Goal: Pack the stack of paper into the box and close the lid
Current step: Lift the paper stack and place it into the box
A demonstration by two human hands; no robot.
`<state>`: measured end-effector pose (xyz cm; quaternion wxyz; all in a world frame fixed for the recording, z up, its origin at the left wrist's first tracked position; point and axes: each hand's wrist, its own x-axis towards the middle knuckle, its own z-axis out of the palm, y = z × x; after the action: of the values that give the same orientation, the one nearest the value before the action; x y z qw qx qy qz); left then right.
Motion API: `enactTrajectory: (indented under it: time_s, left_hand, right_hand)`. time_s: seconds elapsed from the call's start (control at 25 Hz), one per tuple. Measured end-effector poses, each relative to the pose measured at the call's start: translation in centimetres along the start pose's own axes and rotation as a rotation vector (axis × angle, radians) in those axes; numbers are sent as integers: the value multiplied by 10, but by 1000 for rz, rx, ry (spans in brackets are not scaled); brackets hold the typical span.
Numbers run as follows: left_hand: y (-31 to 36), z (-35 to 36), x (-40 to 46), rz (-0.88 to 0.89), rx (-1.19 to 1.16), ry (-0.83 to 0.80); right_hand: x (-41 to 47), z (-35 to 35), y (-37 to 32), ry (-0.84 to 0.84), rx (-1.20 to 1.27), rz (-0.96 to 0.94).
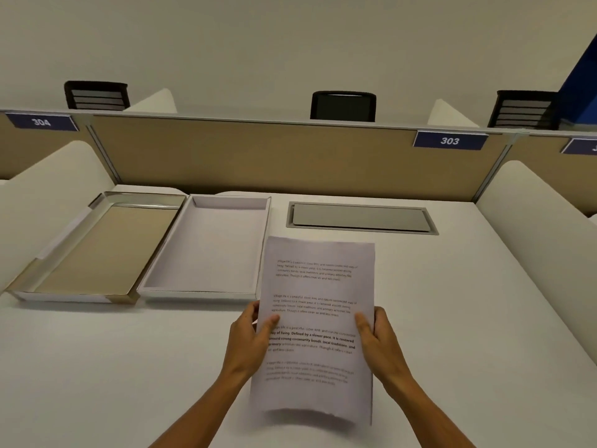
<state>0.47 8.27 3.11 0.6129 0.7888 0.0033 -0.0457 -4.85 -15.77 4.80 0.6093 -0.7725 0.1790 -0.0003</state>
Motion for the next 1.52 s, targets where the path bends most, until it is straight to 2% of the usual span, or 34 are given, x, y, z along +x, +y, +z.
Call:
enactTrajectory:
  time_s: [0.24, 0.76, 1.16, 1.52]
  left_hand:
    - [10, -48, 33, -113, 83, 28]
    - [43, -156, 159, -177, 72, 41]
    - [10, -214, 265, -270, 32, 54]
    - [-32, -212, 313, -404, 7, 23]
  right_hand:
    - [31, 44, -30, -47, -35, 146]
    - [130, 159, -119, -55, 5, 224]
    - [226, 246, -150, -94, -37, 317]
    - [281, 282, -133, -85, -148, 407]
